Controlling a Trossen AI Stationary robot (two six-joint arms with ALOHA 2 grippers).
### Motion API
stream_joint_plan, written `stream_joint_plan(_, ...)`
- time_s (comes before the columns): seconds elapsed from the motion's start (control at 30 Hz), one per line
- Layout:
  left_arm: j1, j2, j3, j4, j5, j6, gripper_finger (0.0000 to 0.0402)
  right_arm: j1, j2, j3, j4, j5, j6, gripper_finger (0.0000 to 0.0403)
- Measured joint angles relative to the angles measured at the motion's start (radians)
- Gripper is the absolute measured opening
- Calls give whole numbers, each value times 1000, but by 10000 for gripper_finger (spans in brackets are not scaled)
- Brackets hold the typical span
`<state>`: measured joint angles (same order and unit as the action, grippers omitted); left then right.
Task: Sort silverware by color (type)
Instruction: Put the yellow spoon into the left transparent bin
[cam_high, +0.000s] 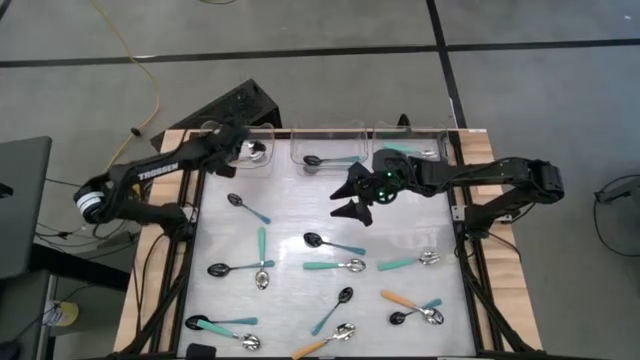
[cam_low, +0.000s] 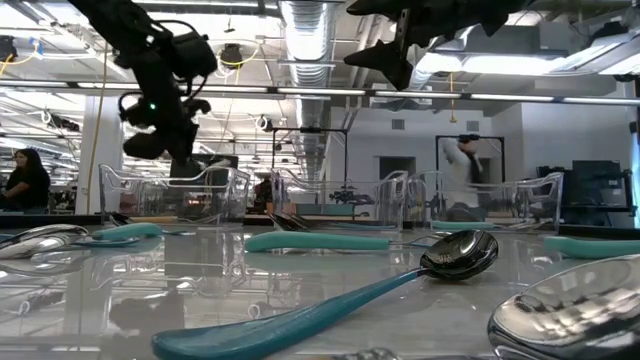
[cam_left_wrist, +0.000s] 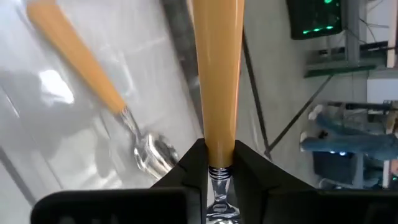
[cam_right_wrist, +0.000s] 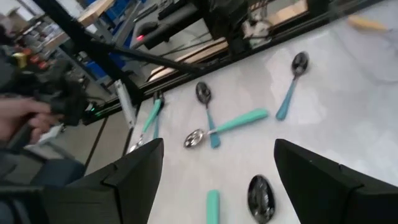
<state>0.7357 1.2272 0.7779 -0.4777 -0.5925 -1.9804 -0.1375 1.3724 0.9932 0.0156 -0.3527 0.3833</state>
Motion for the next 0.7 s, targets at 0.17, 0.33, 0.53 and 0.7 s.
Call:
stream_joint_plan(0.17,15,60,0,-3,30,-48,40,1,0,0,-49,-40,0,327)
stream_joint_plan(0.33,42,85,0,-3,39,-58,41,7,0,0,-95,-40,1,327)
stream_joint_plan(0.53,81,85,1,42,23,-16,52,9,0,0,-90,-30,1,327)
stream_joint_plan(0.7,88,84,2,51,50,-46,91,9,0,0,-90,-15,1,327)
